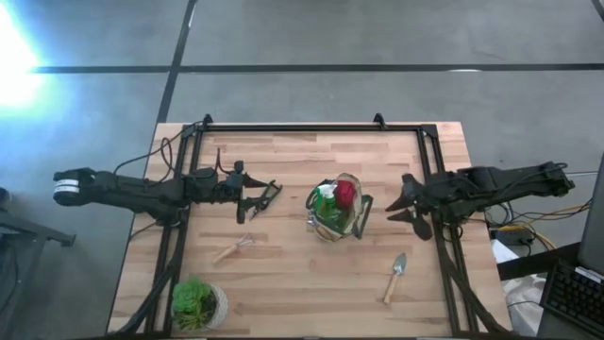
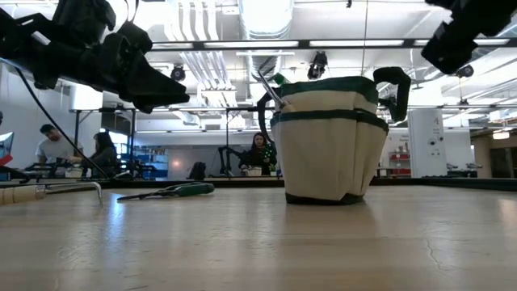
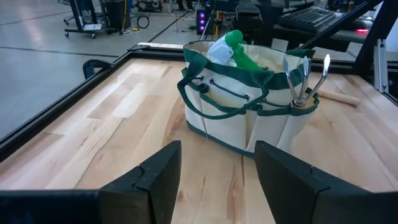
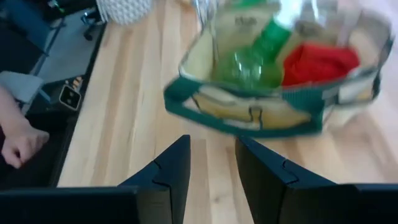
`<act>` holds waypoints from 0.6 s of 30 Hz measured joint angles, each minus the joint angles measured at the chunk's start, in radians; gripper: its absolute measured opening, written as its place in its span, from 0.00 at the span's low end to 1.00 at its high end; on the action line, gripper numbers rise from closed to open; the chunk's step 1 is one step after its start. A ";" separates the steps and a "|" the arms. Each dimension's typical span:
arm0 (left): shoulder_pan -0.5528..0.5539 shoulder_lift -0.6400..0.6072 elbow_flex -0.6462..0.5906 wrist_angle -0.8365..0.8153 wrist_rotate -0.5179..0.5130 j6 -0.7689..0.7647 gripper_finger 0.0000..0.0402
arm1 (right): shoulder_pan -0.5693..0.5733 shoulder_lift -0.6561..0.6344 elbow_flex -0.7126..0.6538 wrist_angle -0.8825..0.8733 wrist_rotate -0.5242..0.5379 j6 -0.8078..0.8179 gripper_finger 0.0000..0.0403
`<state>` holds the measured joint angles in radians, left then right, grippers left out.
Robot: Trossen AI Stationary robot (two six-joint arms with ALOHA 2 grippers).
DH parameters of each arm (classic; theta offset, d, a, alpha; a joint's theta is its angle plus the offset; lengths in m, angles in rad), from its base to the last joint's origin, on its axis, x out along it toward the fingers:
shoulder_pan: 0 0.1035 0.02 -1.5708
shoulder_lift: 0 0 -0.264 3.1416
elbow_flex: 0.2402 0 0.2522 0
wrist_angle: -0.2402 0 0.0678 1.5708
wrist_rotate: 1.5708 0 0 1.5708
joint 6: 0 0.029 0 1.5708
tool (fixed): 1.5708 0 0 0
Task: Pick & Place Garden tools in Gardening bag
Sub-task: Put the hand trowel into the pocket of the gardening bag
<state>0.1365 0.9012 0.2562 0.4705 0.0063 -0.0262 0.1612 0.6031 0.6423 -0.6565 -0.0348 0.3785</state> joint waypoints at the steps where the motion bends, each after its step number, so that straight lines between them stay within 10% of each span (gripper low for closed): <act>1: 0.000 0.000 0.000 0.000 0.000 0.000 0.51 | 0.000 0.006 -0.002 -0.010 -0.006 0.016 0.29; 18: 0.000 0.000 0.000 0.000 0.000 0.000 0.51 | 0.054 0.114 -0.007 -0.006 -0.105 0.179 0.26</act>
<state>0.1365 0.9012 0.2562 0.4702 0.0063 -0.0263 0.2147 0.7167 0.6357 -0.6623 -0.1396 0.5572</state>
